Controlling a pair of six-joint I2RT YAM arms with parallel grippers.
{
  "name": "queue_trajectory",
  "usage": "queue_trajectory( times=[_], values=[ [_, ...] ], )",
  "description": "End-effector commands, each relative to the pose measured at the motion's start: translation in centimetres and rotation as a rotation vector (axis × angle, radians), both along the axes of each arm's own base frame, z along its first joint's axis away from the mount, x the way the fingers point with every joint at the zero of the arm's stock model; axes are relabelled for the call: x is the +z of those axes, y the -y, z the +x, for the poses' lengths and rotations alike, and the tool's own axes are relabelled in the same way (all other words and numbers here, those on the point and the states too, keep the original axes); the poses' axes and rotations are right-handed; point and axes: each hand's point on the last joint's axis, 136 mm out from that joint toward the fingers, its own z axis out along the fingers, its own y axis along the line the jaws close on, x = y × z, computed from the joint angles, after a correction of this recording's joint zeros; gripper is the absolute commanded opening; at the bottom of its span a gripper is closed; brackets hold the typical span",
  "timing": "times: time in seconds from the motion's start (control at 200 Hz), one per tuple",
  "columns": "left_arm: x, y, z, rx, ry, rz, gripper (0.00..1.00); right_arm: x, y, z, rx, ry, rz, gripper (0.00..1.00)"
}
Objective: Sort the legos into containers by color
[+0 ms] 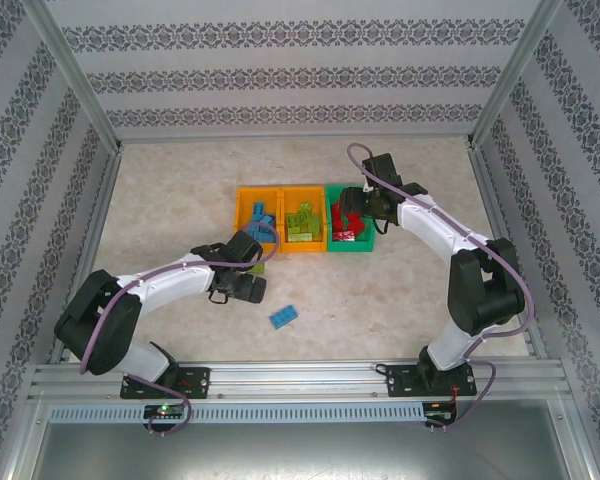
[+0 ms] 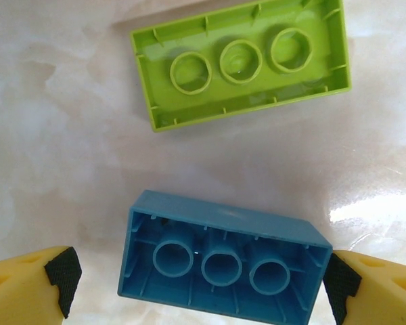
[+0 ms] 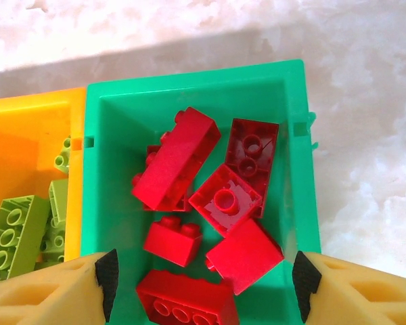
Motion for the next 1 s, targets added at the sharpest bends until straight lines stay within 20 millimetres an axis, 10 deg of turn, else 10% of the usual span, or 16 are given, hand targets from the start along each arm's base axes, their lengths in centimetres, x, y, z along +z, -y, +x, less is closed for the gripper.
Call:
queue_trajectory(
  times=[0.0, 0.335, 0.999],
  values=[
    [0.3, 0.1, -0.1, -0.025, -0.009, 0.035, 0.93, 0.9, 0.2, 0.1, -0.016, 0.023, 0.029, 0.71],
    [-0.3, 0.6, -0.1, -0.044, -0.025, 0.05, 0.88, 0.7, 0.5, -0.1, -0.02, 0.019, 0.029, 0.71],
    [1.7, -0.4, -1.2, 0.019, -0.023, 0.07, 0.48, 0.2, 0.6, -0.2, -0.029, 0.014, 0.05, 0.72]
  ],
)
